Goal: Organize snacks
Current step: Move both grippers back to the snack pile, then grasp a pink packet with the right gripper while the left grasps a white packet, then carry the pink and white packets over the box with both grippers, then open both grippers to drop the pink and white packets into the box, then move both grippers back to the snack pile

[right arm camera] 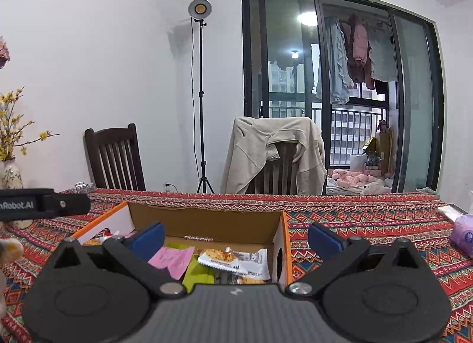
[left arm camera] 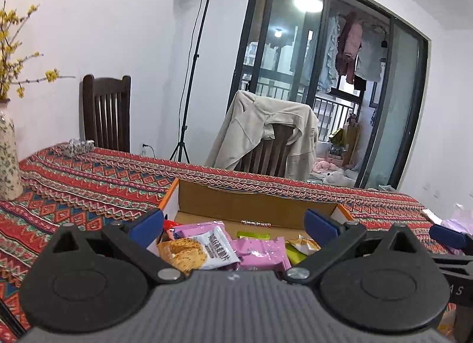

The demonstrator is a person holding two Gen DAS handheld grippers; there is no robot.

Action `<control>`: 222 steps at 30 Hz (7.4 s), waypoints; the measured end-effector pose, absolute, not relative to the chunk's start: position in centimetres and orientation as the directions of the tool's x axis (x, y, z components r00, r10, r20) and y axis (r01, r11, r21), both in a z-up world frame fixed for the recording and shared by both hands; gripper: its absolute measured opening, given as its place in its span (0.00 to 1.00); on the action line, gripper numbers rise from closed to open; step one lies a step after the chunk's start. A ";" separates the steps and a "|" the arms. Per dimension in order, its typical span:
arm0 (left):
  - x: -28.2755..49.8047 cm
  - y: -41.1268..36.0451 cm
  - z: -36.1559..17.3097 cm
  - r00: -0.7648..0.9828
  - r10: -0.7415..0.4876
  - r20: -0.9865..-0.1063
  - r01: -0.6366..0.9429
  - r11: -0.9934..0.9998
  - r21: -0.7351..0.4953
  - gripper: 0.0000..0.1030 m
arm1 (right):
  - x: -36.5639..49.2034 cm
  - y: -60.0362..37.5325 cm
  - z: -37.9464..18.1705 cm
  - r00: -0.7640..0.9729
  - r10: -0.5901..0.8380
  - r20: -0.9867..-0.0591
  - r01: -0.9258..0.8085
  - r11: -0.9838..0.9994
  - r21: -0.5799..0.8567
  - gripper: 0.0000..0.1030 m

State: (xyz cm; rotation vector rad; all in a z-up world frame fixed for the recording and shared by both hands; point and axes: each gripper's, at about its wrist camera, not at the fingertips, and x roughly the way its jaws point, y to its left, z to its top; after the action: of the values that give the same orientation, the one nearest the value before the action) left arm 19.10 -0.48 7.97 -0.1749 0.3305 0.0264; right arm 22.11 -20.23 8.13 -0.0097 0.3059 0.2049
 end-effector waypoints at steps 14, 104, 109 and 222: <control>13.1 1.8 5.2 0.923 0.024 -0.385 -0.064 0.994 -0.092 1.00 | 17.4 -20.6 5.6 0.899 0.196 -0.392 -0.209 0.978 0.011 1.00; 23.3 -2.8 0.3 0.651 0.087 -0.754 -0.075 0.996 0.050 1.00 | 17.8 -26.7 -0.1 0.880 0.132 -0.456 -0.031 0.975 0.222 0.59; 24.7 -3.0 -1.2 0.586 0.116 -0.802 -0.115 0.992 0.060 1.00 | 17.6 -27.1 -0.2 0.880 0.150 -0.450 -0.040 0.969 0.244 0.59; 21.5 0.9 7.5 0.938 0.119 -0.327 -0.188 0.964 -0.190 1.00 | 22.2 -19.6 8.2 0.930 0.213 -0.300 -0.202 0.977 0.069 1.00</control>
State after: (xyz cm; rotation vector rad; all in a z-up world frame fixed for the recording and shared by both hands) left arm 21.48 0.87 7.50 -0.2213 0.3188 0.1582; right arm 22.21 -19.63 8.20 0.0376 0.3109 0.2123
